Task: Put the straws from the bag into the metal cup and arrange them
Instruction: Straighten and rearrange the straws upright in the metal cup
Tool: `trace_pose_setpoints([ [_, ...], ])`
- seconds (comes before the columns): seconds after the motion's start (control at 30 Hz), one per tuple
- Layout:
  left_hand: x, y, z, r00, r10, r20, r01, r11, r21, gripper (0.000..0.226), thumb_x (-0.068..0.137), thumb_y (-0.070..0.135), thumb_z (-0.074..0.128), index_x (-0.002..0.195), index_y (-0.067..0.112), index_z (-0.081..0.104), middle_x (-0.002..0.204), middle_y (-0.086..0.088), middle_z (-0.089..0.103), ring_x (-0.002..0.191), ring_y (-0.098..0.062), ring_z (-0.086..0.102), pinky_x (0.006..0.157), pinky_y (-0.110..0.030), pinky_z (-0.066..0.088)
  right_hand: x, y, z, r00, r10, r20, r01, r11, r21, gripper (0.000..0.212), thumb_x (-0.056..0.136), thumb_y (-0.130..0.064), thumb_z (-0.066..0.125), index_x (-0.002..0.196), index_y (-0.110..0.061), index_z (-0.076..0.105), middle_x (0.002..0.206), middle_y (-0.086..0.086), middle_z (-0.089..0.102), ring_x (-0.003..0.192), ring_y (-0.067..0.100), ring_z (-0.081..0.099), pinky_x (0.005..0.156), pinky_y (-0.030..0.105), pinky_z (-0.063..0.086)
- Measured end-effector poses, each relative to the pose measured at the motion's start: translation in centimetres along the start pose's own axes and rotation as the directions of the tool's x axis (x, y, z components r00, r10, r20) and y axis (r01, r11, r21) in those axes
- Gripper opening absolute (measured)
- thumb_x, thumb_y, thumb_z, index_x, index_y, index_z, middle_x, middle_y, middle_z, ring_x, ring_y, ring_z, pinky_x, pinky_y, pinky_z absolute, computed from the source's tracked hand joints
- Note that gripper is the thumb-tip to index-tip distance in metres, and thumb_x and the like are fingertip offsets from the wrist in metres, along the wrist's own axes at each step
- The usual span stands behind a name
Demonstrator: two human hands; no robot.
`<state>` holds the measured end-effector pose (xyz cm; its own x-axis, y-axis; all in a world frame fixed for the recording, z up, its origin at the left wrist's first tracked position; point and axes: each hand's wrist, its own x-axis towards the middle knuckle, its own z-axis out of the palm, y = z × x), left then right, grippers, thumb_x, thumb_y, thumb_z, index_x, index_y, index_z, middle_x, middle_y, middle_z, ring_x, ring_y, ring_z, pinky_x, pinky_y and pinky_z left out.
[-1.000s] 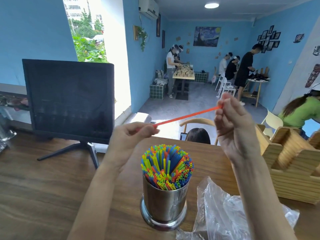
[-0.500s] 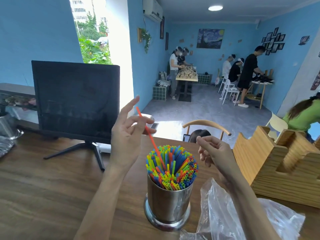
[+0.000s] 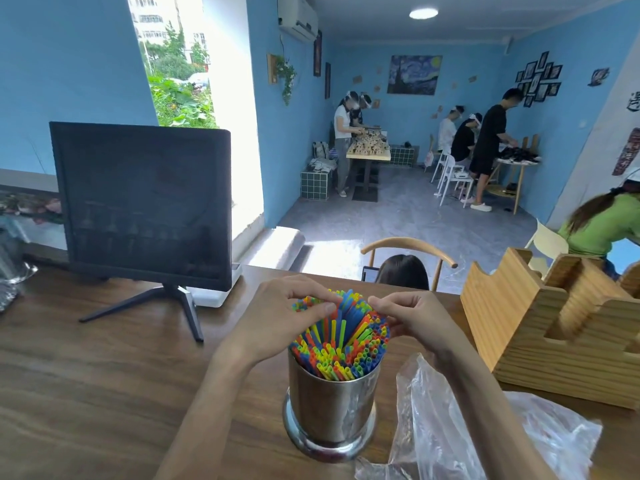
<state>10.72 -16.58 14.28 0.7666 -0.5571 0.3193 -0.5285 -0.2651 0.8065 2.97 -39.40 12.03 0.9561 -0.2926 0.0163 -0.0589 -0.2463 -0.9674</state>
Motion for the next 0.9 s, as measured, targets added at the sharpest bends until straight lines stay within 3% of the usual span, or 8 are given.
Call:
trace_pose_setpoints([
  [0.2, 0.1, -0.8, 0.2, 1.000, -0.006, 0.011, 0.006, 0.999, -0.035, 0.009, 0.088, 0.036, 0.076, 0.095, 0.041, 0.080, 0.104, 0.017, 0.073, 0.105, -0.005, 0.068, 0.085, -0.030, 0.061, 0.3, 0.1, -0.5, 0.999, 0.016, 0.050, -0.016, 1.000, -0.010, 0.031, 0.092, -0.035, 0.072, 0.088, -0.005, 0.080, 0.084, 0.007, 0.078, 0.077, 0.013, 0.073, 0.065, 0.020, 0.057],
  [0.5, 0.2, -1.1, 0.3, 1.000, -0.007, 0.004, 0.007, 1.000, -0.023, 0.009, 0.088, 0.037, 0.076, 0.094, 0.041, 0.080, 0.103, 0.019, 0.073, 0.103, -0.001, 0.067, 0.083, -0.027, 0.060, 1.6, -0.4, -1.5, 0.985, 0.015, 0.170, -0.001, 0.997, -0.082, 0.029, 0.089, -0.038, 0.074, 0.090, -0.010, 0.081, 0.088, 0.009, 0.078, 0.080, 0.018, 0.070, 0.070, 0.025, 0.058],
  [0.67, 0.3, -1.2, 0.5, 1.000, 0.004, 0.002, -0.004, 1.000, -0.021, 0.009, 0.088, 0.036, 0.076, 0.094, 0.041, 0.080, 0.102, 0.019, 0.073, 0.102, -0.003, 0.067, 0.084, -0.029, 0.060, 1.9, -0.2, -1.2, 0.987, -0.052, 0.152, 0.072, 0.989, -0.127, 0.022, 0.092, -0.033, 0.072, 0.093, -0.013, 0.080, 0.082, 0.003, 0.077, 0.071, 0.013, 0.068, 0.059, 0.020, 0.055],
  [0.9, 0.2, -1.2, 0.5, 1.000, -0.012, 0.001, 0.012, 0.999, -0.033, 0.010, 0.088, 0.038, 0.074, 0.093, 0.046, 0.079, 0.103, 0.020, 0.073, 0.103, -0.002, 0.067, 0.083, -0.027, 0.060, 1.6, 0.1, -0.6, 0.989, -0.018, 0.146, 0.030, 0.996, -0.078, 0.044, 0.096, -0.049, 0.057, 0.092, -0.012, 0.079, 0.081, 0.000, 0.077, 0.070, 0.009, 0.067, 0.061, 0.016, 0.054],
])
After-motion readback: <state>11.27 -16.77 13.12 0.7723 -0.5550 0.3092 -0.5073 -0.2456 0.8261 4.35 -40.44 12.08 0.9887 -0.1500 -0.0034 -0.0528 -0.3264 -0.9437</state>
